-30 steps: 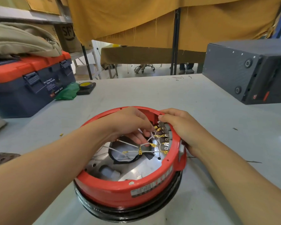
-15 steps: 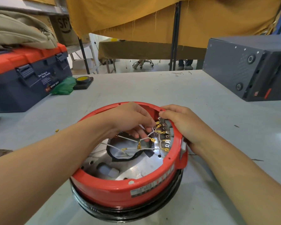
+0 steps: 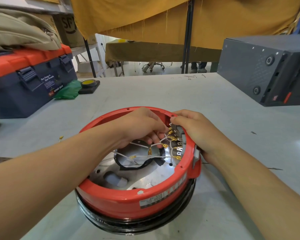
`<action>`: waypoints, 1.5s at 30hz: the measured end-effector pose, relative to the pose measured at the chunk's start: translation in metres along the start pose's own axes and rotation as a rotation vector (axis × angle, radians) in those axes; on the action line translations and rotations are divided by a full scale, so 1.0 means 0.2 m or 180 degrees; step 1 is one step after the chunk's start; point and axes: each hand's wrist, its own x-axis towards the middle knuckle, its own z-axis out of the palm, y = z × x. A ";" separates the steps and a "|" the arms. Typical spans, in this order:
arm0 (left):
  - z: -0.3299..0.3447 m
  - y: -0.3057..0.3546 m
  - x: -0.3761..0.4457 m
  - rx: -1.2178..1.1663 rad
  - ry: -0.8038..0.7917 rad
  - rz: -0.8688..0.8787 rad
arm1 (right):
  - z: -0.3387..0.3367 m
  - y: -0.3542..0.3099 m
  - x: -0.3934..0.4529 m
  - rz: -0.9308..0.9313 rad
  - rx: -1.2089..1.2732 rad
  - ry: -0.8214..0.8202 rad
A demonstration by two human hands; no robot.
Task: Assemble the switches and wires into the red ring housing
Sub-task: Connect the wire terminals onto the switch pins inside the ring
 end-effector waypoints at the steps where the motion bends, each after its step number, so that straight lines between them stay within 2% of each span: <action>1: 0.00 0.00 0.00 -0.0014 -0.0001 -0.0006 | 0.00 0.00 0.00 -0.0011 -0.0018 0.0015; 16: -0.01 0.01 -0.01 -0.0073 -0.0099 -0.0163 | -0.03 -0.02 -0.02 -0.0450 -0.0766 0.0534; 45: 0.03 0.02 0.00 -0.0087 0.0025 0.0000 | -0.03 -0.02 -0.03 -0.0637 -0.0975 0.0700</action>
